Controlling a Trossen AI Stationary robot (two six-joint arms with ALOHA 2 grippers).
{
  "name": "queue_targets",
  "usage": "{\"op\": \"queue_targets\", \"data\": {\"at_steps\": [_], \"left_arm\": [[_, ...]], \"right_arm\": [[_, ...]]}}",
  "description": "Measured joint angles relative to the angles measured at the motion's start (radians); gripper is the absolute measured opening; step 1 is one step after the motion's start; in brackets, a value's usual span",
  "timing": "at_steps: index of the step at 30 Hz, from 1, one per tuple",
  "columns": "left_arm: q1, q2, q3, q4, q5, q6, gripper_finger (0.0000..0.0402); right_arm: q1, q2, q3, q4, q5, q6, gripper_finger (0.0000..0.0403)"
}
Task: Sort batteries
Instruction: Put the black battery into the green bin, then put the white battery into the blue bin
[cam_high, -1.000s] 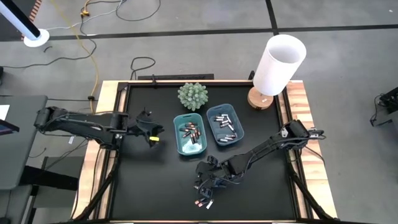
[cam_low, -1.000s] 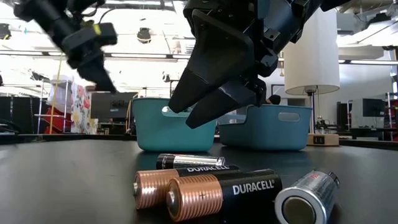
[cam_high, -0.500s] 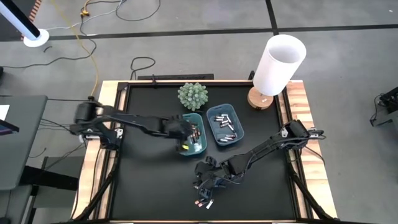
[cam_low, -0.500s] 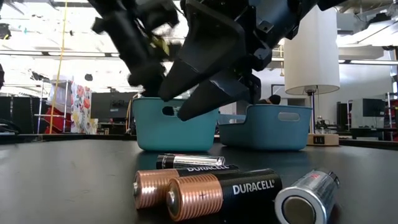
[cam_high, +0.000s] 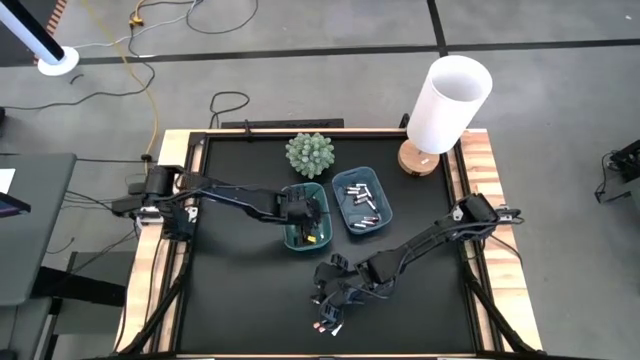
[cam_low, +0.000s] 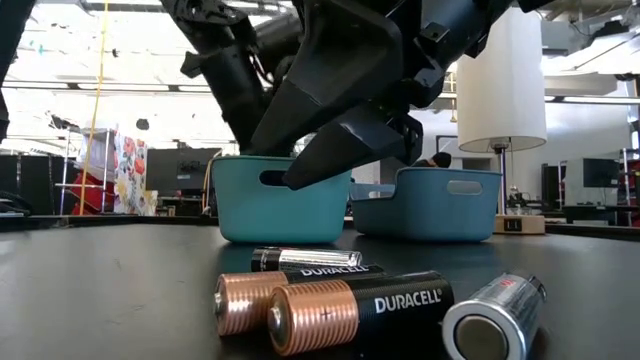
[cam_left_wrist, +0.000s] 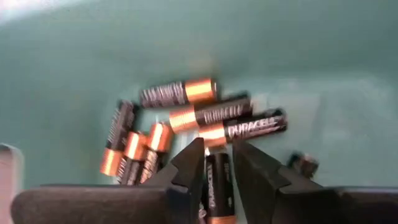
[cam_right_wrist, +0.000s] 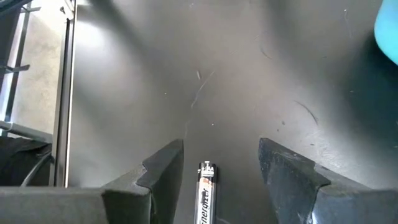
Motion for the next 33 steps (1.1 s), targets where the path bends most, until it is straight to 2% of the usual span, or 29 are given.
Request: {"op": "queue_targets", "data": {"at_steps": [6,14,16,18,24,27,33], "left_arm": [[-0.001,-0.079,0.000,0.008,0.005,0.002,0.0114],[-0.005,-0.251,-0.025,-0.082,0.095,0.010,0.0135],[-0.009,-0.323,-0.097,-0.054,0.097,-0.006,0.0136],[-0.016,-0.403,-0.205,0.046,0.098,-0.028,0.0136],[-0.052,-0.695,-0.630,0.422,0.101,-0.127,0.0136],[-0.066,-0.843,-0.795,0.551,0.101,-0.158,0.0136],[-0.072,-1.136,-0.982,0.591,0.117,-0.190,0.0136]], "right_arm": [[0.005,0.000,0.000,0.000,0.000,-0.001,0.0226],[0.005,0.000,0.000,0.000,0.000,0.002,0.0226],[0.004,0.000,0.000,0.000,0.000,0.014,0.0226],[0.004,0.000,0.000,0.001,0.000,0.016,0.0226],[0.004,0.004,0.000,0.003,0.001,0.016,0.0226],[0.004,0.007,0.000,0.003,0.003,0.017,0.0226],[0.001,0.009,0.000,0.004,0.004,0.017,0.0226]]}}
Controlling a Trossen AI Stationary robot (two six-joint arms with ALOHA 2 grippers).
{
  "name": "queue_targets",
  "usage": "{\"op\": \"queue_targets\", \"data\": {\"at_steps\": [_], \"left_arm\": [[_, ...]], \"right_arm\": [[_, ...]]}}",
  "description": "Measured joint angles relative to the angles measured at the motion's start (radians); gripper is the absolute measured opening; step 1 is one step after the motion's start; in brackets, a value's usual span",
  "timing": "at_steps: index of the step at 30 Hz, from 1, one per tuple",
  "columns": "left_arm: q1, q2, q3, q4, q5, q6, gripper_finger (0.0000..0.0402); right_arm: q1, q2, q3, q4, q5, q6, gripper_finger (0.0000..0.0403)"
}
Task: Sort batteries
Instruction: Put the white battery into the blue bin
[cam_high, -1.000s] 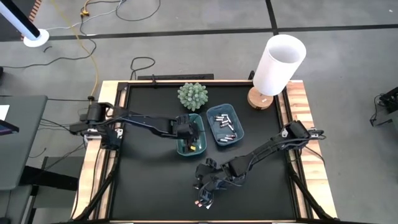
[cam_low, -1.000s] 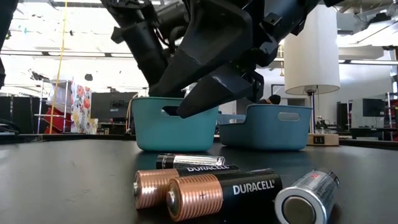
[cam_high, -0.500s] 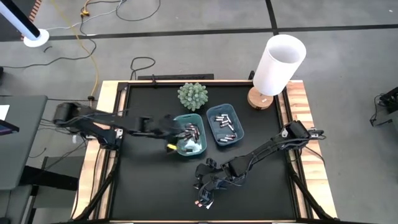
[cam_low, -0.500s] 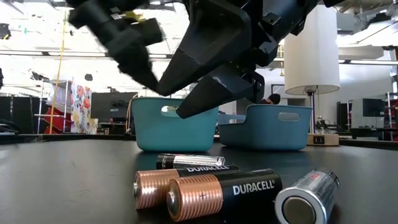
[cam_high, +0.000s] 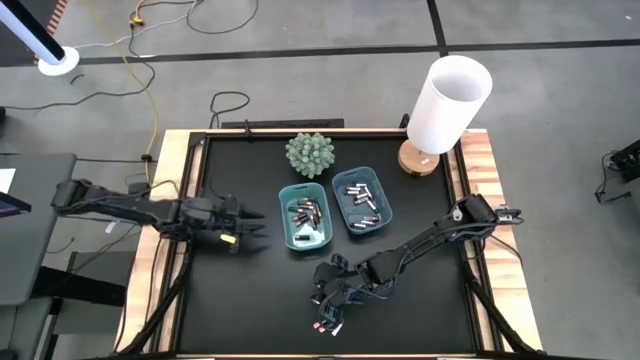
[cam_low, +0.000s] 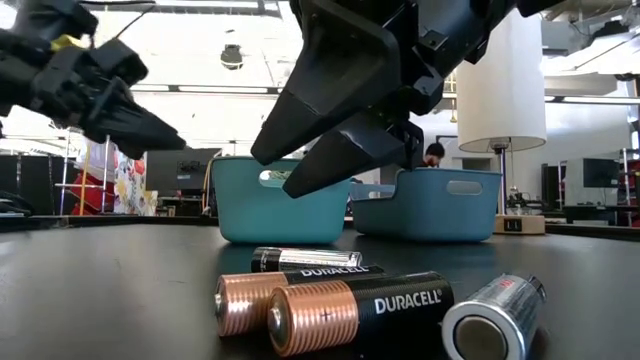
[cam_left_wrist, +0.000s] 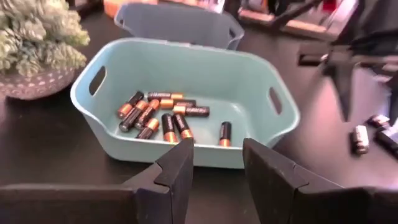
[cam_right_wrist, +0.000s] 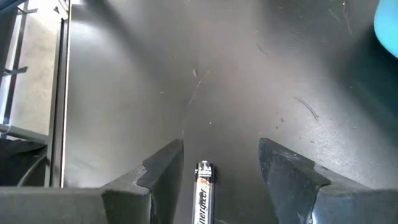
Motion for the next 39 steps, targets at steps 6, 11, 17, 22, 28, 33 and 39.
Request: {"op": "queue_targets", "data": {"at_steps": [6,11,17,22,28,33,39], "left_arm": [[-0.004,-0.222,-0.091,-0.006,0.009,0.003,0.0136],[-0.033,-0.332,-0.096,-0.111,0.009,0.056,0.0136],[-0.058,-0.371,-0.098,-0.138,0.009,0.041,0.0136],[-0.058,-0.372,-0.099,-0.162,0.008,0.036,0.0136],[-0.057,-0.372,-0.100,-0.232,0.007,0.035,0.0136],[-0.057,-0.372,-0.101,-0.232,0.007,0.035,0.0136],[-0.057,-0.371,-0.101,-0.232,0.007,0.035,0.0136]], "right_arm": [[0.000,0.000,0.000,-0.001,0.000,0.000,0.0226],[-0.006,0.000,0.000,-0.005,0.000,0.000,0.0226],[-0.025,0.000,0.000,-0.006,-0.001,0.002,0.0226],[-0.035,0.000,0.041,-0.078,0.005,-0.018,0.0226],[-0.019,0.000,0.193,-0.391,0.006,-0.012,0.0218],[0.028,0.000,0.266,-0.472,0.044,0.024,0.0211],[0.101,0.017,0.267,-0.457,0.157,0.035,0.0208]]}}
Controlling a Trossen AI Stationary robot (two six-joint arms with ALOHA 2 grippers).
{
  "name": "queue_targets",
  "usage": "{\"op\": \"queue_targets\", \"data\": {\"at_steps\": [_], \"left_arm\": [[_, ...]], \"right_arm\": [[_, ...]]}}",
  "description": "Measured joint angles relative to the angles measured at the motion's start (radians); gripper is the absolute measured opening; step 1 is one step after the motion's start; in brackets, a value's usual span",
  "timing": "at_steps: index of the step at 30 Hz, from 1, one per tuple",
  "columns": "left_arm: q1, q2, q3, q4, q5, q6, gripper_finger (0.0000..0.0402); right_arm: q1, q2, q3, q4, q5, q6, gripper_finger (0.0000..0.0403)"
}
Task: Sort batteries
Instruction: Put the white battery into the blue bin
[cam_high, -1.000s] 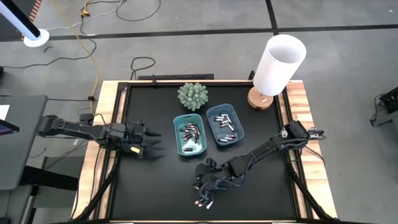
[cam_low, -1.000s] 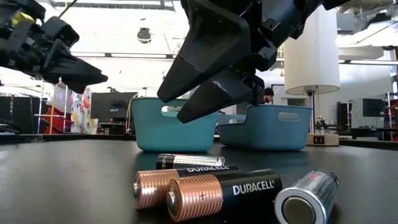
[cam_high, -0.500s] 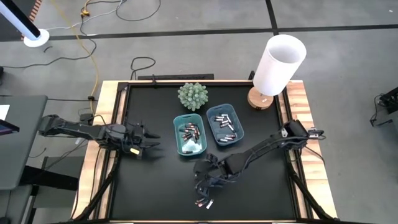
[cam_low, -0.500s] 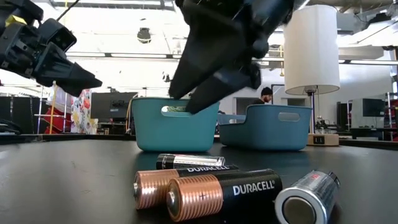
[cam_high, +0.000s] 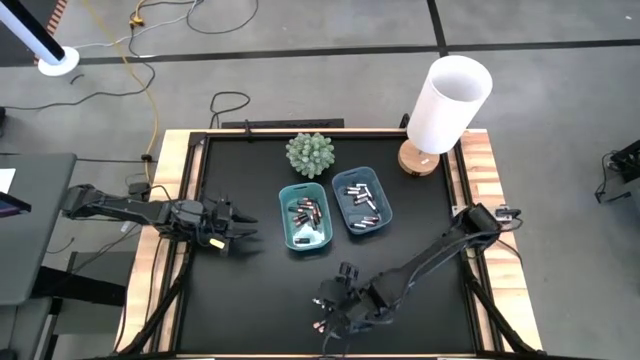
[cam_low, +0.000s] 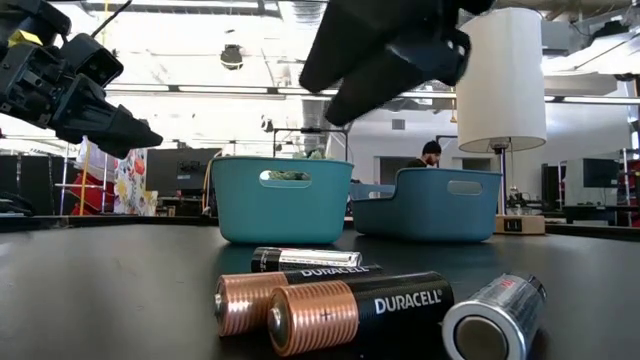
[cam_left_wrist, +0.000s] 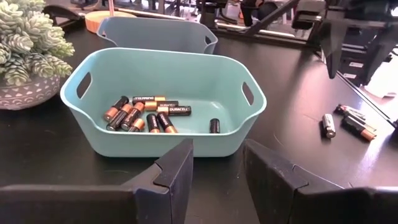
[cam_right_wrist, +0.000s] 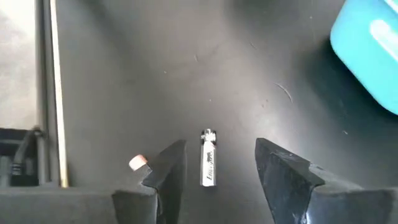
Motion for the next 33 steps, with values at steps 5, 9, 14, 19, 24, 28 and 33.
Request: {"op": "queue_targets", "data": {"at_steps": [5,9,14,19,24,28,33], "left_arm": [[0.000,0.000,0.000,0.000,0.000,0.000,0.0136],[0.000,0.000,-0.001,0.000,0.000,0.000,0.0136],[0.000,0.000,-0.001,0.002,0.000,0.000,0.0136],[0.000,0.000,-0.001,0.001,0.000,0.000,0.0136],[0.000,0.000,-0.001,0.000,0.000,0.000,0.0136],[0.000,0.000,-0.001,0.000,0.000,0.000,0.0136],[0.000,0.000,-0.001,0.001,0.000,0.000,0.0136]], "right_arm": [[0.038,0.071,0.000,0.049,0.058,-0.018,0.0207],[0.035,0.134,-0.001,0.103,0.059,-0.059,0.0207],[0.020,0.178,-0.001,0.118,0.059,-0.059,0.0207],[0.009,0.223,0.001,0.146,0.044,-0.046,0.0205],[-0.007,0.223,0.003,0.114,0.018,-0.013,0.0161],[-0.013,0.215,0.002,0.102,0.009,-0.065,0.0081],[-0.020,0.211,0.002,0.093,0.007,-0.074,0.0016]]}}
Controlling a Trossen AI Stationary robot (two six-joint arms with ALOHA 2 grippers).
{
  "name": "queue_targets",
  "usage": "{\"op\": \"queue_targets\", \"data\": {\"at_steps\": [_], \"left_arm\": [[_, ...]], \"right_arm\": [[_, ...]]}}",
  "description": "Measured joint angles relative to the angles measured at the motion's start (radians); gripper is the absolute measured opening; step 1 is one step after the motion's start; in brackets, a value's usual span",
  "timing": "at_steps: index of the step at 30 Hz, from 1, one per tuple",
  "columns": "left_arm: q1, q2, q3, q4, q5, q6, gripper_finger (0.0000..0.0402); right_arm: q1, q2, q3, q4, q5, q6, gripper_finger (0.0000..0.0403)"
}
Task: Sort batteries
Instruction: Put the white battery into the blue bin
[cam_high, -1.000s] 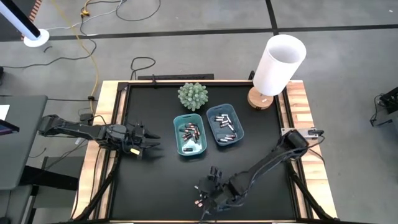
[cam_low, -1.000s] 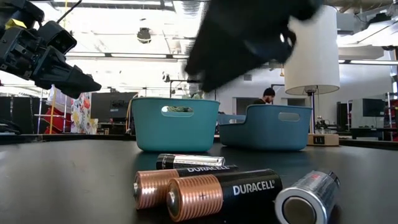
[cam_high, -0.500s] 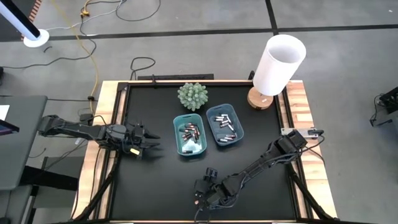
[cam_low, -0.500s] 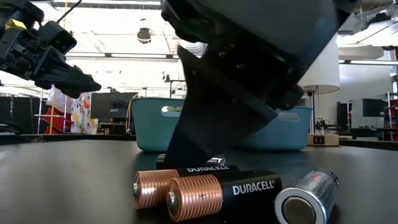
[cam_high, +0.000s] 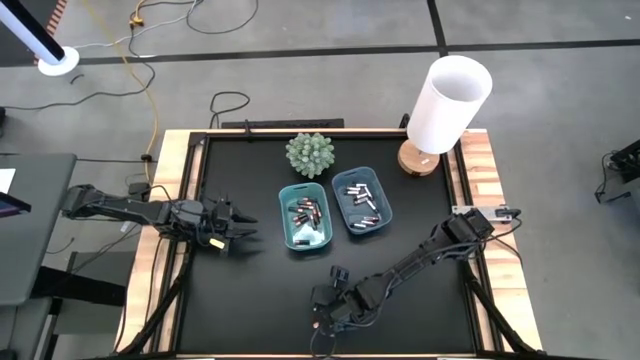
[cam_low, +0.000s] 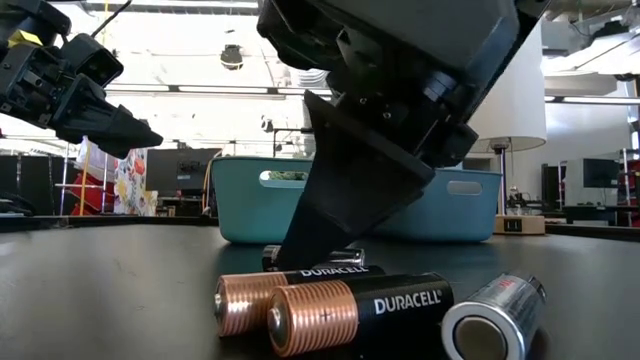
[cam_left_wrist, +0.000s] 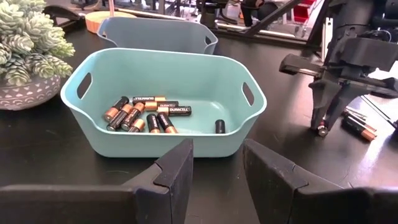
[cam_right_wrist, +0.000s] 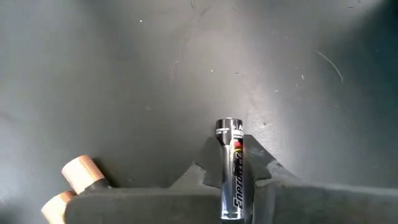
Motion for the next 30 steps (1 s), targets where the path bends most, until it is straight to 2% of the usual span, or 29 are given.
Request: {"op": "queue_targets", "data": {"at_steps": [7,17,25,28,30], "left_arm": [[0.000,0.000,0.000,0.001,0.000,0.000,0.0136],[0.000,0.000,0.000,0.001,0.000,0.000,0.0136],[0.000,0.000,0.000,0.000,0.000,0.000,0.0136],[0.000,0.000,0.000,0.000,0.000,0.000,0.0136],[0.000,0.000,0.000,0.000,0.000,0.000,0.0136]], "right_arm": [[-0.011,-0.101,-0.010,-0.080,0.021,-0.068,0.0030],[-0.039,-0.371,-0.005,-0.359,0.232,-0.057,0.0025],[-0.249,-0.464,-0.004,-0.591,0.258,0.076,0.0025],[-0.358,-0.466,-0.013,-0.669,0.214,0.116,0.0023],[-0.429,-0.466,-0.048,-0.652,0.168,0.110,0.0023]]}}
